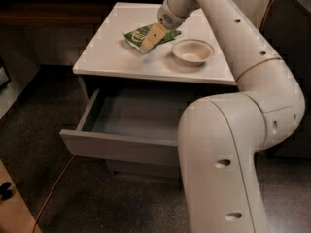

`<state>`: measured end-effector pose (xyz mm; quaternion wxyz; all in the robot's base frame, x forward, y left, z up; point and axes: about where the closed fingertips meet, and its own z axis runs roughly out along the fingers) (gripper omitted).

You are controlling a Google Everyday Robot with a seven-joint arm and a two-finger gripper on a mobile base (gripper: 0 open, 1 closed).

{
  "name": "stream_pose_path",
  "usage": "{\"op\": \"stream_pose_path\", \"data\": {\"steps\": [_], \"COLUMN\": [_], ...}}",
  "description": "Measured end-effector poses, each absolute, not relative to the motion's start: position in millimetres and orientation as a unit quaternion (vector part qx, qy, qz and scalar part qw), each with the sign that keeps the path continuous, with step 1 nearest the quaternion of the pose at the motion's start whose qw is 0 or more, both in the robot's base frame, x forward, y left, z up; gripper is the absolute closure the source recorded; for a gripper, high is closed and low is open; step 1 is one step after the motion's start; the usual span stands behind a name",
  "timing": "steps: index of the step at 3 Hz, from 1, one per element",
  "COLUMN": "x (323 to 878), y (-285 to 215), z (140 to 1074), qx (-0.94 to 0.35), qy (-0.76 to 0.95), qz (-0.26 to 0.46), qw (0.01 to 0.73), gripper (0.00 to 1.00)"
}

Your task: Place green jalapeno chip bag into top drawer

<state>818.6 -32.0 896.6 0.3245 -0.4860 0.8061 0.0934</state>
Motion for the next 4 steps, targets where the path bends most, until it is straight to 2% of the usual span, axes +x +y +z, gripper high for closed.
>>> {"op": "stream_pose_path", "data": {"steps": [3,4], "x": [868.5,870.8], "y": [-18.1,-12.9], "z": [856.4,841.4], "qx": [-0.440,-0.433], "qy": [0.827,0.835], "qz": [0.094,0.098], "qw": [0.338,0.325], "gripper": [0.00,0.18]}}
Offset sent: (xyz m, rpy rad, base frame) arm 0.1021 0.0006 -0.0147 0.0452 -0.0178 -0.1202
